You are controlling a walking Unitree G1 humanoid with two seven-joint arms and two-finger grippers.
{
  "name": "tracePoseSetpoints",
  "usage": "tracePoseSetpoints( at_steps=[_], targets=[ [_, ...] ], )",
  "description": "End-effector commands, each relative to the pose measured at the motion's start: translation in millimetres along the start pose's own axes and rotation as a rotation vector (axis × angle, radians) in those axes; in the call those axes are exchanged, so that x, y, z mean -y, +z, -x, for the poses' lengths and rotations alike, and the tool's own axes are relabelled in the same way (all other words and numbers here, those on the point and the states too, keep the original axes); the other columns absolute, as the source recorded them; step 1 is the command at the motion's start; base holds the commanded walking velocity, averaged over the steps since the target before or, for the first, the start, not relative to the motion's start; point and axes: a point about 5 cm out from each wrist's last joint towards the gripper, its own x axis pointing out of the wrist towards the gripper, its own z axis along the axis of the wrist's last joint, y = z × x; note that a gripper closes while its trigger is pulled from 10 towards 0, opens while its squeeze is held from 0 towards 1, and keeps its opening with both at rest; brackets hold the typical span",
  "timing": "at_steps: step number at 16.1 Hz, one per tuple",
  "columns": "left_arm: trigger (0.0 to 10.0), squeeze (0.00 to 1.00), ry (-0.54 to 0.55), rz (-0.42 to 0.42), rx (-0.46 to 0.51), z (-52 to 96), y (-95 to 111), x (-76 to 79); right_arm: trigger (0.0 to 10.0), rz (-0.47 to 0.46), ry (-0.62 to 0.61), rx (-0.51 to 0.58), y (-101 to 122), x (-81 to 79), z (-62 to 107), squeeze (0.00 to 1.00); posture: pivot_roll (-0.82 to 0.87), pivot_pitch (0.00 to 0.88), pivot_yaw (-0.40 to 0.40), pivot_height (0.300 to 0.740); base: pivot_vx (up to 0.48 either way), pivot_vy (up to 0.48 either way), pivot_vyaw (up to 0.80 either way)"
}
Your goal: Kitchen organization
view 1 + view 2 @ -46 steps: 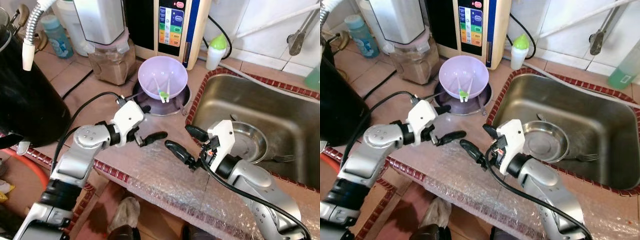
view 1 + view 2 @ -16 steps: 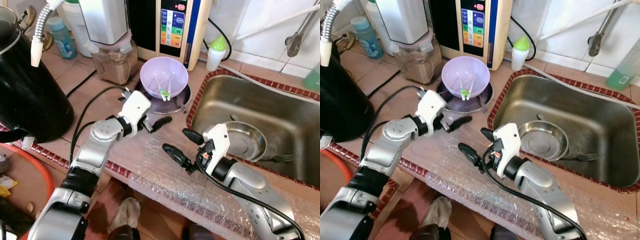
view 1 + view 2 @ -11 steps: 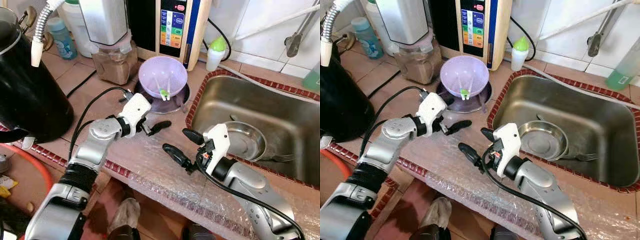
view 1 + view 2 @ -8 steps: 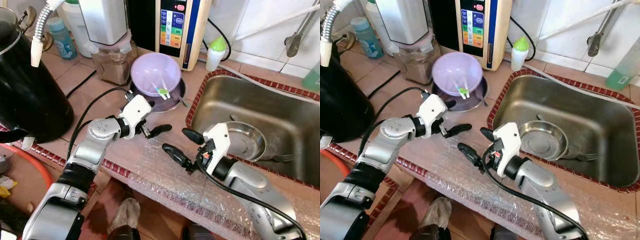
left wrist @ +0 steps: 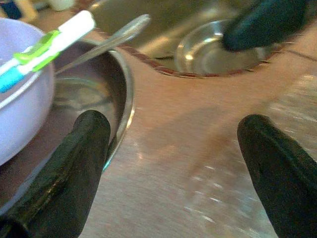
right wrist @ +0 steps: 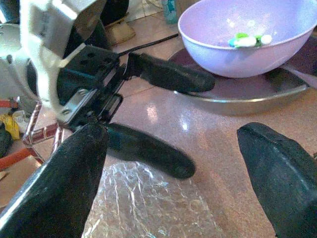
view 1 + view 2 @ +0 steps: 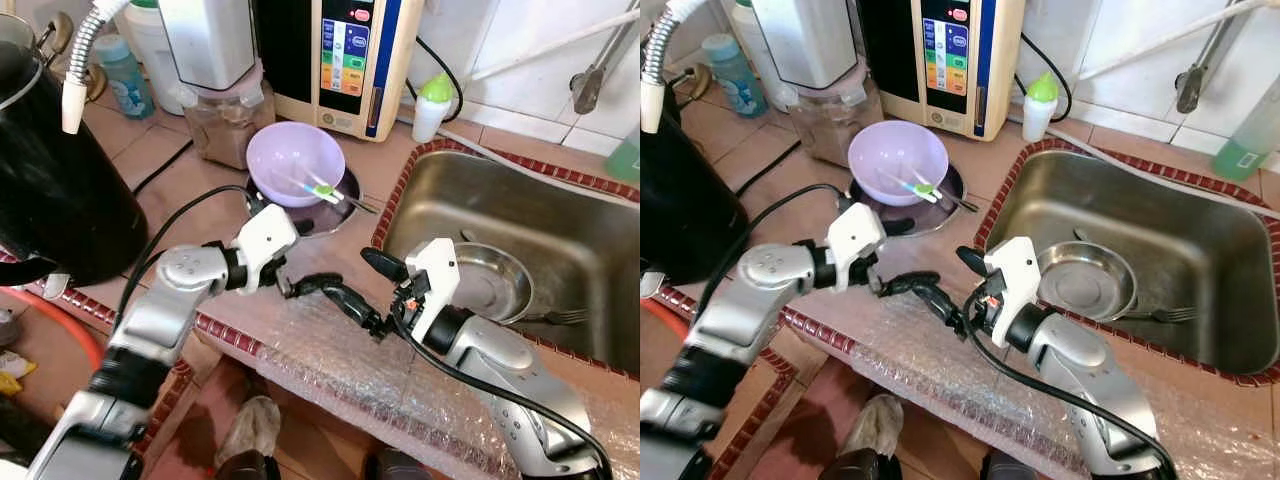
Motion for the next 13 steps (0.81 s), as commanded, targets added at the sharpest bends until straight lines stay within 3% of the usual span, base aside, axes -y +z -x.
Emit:
tracePoseSetpoints(
  at_steps=[1, 9, 11, 13],
  targets=[
    [10.0, 0.00, -0.065, 0.012, -0.013, 1.8, -1.0, 9.1, 10.0, 0.002, 0.004, -0.002, 0.0, 0.2, -0.6, 0.00, -0.12, 0.090, 0.033, 0.740, 0.000, 0.000, 0.00],
    [10.0, 0.00, -0.259, 0.087, -0.049, 23.5, -7.5, 47.5, 10.0, 0.000, 0.007, -0.004, -0.8, 1.7, -3.3, 0.00, -0.11, 0.088, 0.024, 0.740, 0.000, 0.000, 0.00],
    [10.0, 0.00, -0.254, 0.077, -0.058, 25.6, -8.8, 47.0, 10.0, 0.000, 0.007, -0.005, -1.0, 2.2, -3.9, 0.00, -0.11, 0.085, 0.020, 0.740, 0.000, 0.000, 0.00],
    [10.0, 0.00, -0.166, 0.045, -0.073, 30.4, -8.2, 33.9, 10.0, 0.002, 0.008, -0.004, -1.4, 2.9, -5.3, 0.00, -0.11, 0.080, 0.018, 0.740, 0.000, 0.000, 0.00]
  ],
)
